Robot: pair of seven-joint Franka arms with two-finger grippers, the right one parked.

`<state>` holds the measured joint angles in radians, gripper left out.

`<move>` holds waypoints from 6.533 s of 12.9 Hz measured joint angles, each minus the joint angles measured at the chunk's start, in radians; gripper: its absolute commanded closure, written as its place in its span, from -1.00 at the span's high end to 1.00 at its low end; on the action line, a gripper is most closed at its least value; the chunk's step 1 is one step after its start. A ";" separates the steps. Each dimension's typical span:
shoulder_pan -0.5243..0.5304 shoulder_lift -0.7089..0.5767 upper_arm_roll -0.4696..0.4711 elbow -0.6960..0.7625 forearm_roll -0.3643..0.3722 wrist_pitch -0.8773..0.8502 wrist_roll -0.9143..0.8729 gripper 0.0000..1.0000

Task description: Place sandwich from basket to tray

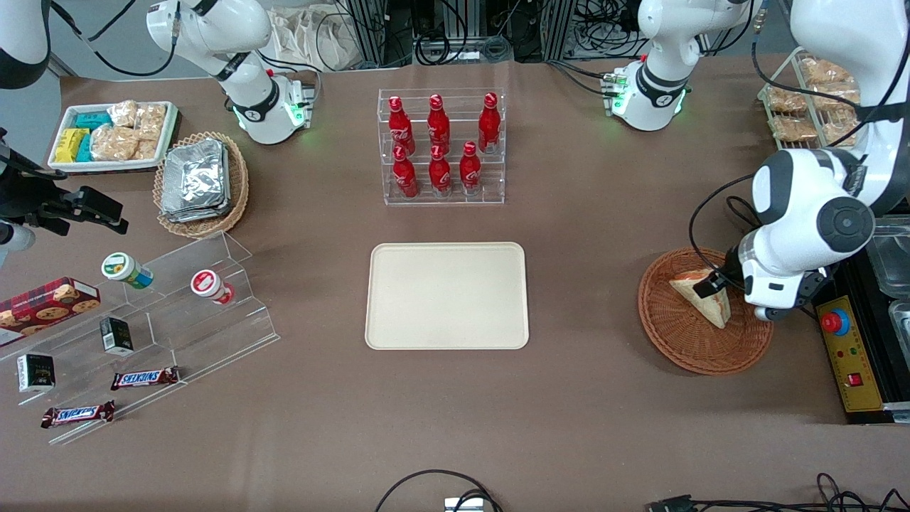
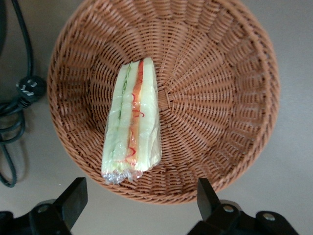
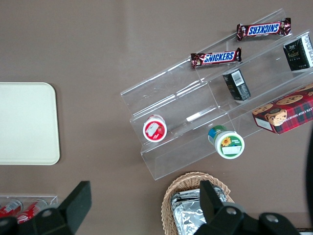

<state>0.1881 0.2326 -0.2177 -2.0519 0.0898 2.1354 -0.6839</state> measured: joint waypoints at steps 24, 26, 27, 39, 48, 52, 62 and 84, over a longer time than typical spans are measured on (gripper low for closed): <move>-0.006 -0.027 0.016 0.297 -0.028 -0.387 0.109 -1.00; -0.077 -0.026 -0.012 0.403 -0.040 -0.432 0.179 -1.00; -0.119 -0.020 -0.041 0.438 -0.044 -0.437 0.209 -1.00; -0.624 0.449 -0.066 0.668 0.013 -0.294 0.068 -1.00; -0.666 0.514 -0.002 0.646 0.029 -0.205 0.066 -1.00; -0.676 0.530 -0.002 0.645 0.029 -0.198 0.064 -0.58; -0.695 0.454 0.045 0.647 0.005 -0.189 0.063 1.00; -0.235 -0.252 0.063 0.388 -0.079 -0.523 0.488 1.00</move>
